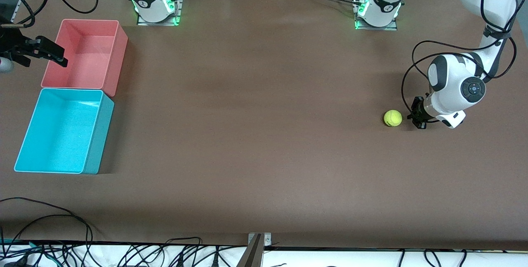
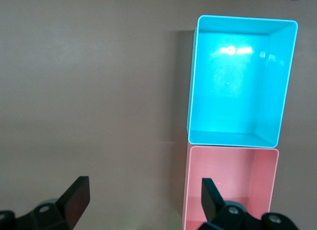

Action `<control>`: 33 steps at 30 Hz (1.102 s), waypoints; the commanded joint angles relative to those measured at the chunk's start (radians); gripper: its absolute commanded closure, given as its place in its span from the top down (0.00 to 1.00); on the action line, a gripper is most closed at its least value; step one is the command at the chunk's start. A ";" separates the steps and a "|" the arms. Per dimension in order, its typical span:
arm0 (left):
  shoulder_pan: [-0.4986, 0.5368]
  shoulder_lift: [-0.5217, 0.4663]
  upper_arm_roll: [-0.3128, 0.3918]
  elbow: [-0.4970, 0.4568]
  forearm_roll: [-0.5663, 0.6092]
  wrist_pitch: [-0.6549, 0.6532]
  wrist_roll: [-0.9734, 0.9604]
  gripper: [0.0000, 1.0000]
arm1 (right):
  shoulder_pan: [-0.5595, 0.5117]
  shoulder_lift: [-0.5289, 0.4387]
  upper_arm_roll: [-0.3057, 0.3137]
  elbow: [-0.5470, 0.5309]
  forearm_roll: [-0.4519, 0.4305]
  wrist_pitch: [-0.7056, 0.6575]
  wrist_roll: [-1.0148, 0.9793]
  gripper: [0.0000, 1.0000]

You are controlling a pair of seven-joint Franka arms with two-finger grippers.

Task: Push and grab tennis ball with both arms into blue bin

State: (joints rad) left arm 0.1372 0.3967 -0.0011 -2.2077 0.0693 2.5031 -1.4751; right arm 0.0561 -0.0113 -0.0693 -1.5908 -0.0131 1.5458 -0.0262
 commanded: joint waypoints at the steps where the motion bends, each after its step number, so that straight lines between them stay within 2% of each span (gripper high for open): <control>1: 0.076 0.002 -0.008 0.000 0.113 0.014 -0.013 0.00 | -0.001 -0.006 -0.001 0.005 0.008 -0.010 0.005 1.00; 9: 0.131 0.011 -0.010 0.011 0.198 0.017 -0.011 0.00 | -0.001 -0.006 -0.001 0.005 0.008 -0.010 0.005 1.00; 17: 0.117 0.010 -0.022 0.002 0.201 0.026 -0.074 0.00 | -0.001 -0.006 -0.001 0.005 0.008 -0.010 0.005 1.00; 22: 0.110 0.007 -0.088 -0.015 0.201 0.022 -0.209 0.00 | -0.001 -0.006 -0.001 0.005 0.008 -0.010 0.005 1.00; 30: 0.110 -0.010 -0.295 -0.033 0.202 -0.044 -0.507 0.00 | -0.001 -0.006 -0.001 0.005 0.008 -0.010 0.005 1.00; 33: 0.110 -0.015 -0.336 -0.029 0.202 -0.079 -0.545 0.00 | -0.001 -0.006 -0.001 0.005 0.008 -0.010 0.005 1.00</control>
State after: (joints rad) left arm 0.2452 0.4079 -0.2761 -2.2296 0.2367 2.4802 -1.9108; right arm 0.0561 -0.0113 -0.0695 -1.5907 -0.0131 1.5458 -0.0262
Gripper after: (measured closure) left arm 0.991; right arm 0.000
